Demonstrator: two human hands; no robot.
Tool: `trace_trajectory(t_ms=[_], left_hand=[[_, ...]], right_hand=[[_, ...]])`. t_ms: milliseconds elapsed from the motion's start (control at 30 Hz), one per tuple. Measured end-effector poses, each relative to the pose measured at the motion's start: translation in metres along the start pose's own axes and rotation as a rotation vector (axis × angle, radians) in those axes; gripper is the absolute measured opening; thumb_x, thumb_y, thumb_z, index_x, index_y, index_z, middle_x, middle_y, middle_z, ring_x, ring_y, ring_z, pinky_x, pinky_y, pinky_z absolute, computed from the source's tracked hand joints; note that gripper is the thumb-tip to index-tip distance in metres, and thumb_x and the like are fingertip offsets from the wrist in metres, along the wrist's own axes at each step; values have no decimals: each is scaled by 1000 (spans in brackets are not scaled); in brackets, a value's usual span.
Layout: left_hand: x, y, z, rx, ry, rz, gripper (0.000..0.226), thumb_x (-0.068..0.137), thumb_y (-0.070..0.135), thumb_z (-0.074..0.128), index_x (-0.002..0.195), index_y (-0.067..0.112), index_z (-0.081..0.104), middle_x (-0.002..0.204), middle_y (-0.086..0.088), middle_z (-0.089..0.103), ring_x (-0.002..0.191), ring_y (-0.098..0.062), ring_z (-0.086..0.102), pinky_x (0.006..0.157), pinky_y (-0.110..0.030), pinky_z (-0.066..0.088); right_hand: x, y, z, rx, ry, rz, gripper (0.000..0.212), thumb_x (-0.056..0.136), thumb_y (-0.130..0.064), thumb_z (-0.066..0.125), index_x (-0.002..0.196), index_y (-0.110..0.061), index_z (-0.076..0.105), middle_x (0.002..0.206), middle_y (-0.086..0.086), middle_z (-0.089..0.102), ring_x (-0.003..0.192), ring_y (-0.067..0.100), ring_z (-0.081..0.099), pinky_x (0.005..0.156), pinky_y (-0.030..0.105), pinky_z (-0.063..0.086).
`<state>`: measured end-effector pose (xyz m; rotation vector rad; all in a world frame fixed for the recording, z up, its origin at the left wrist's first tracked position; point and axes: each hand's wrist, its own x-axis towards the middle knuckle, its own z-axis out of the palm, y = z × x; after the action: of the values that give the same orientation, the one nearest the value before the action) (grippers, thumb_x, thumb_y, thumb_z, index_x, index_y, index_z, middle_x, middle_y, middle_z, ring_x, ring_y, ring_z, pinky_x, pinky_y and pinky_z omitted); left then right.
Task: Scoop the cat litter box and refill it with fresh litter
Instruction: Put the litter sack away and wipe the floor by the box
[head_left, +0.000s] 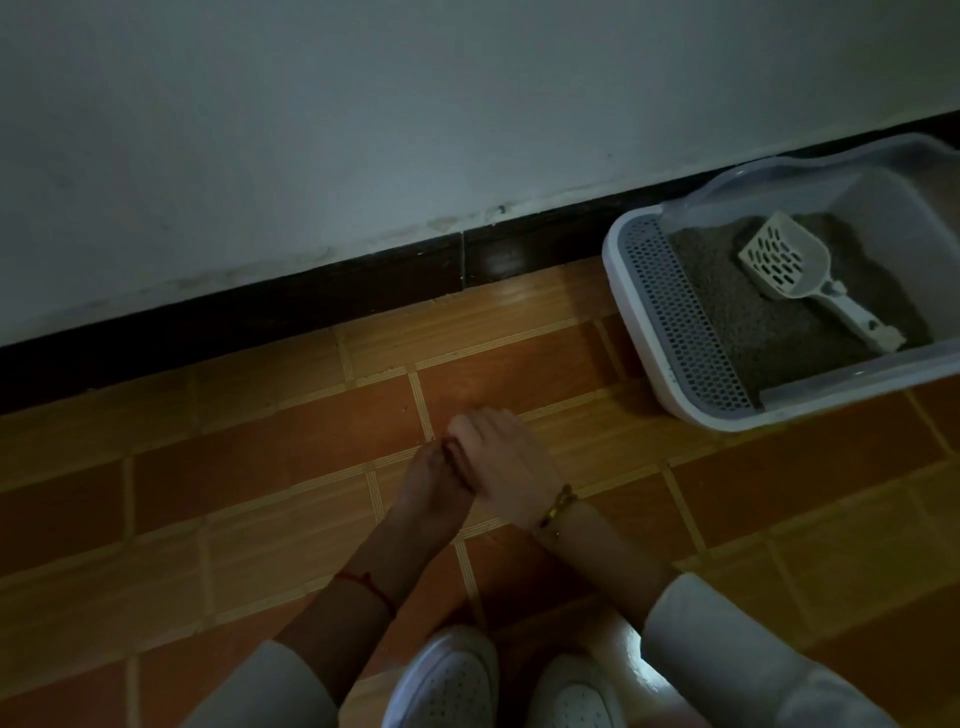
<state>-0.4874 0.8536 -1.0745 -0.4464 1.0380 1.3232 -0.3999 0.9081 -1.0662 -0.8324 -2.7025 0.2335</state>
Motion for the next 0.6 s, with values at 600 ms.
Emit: trace_trajectory(t_ms=[600], left_hand=[[-26,82,-79,-334,87,286,31,100,13,34,112,5,61,119,-10,65,113,-22,60,98,-34,44]], right_hand=[[73,-24,61,-327,-294,-165,25,78,-11,43,86,-14,66,78,5,67,74,20,62,73,30,49]])
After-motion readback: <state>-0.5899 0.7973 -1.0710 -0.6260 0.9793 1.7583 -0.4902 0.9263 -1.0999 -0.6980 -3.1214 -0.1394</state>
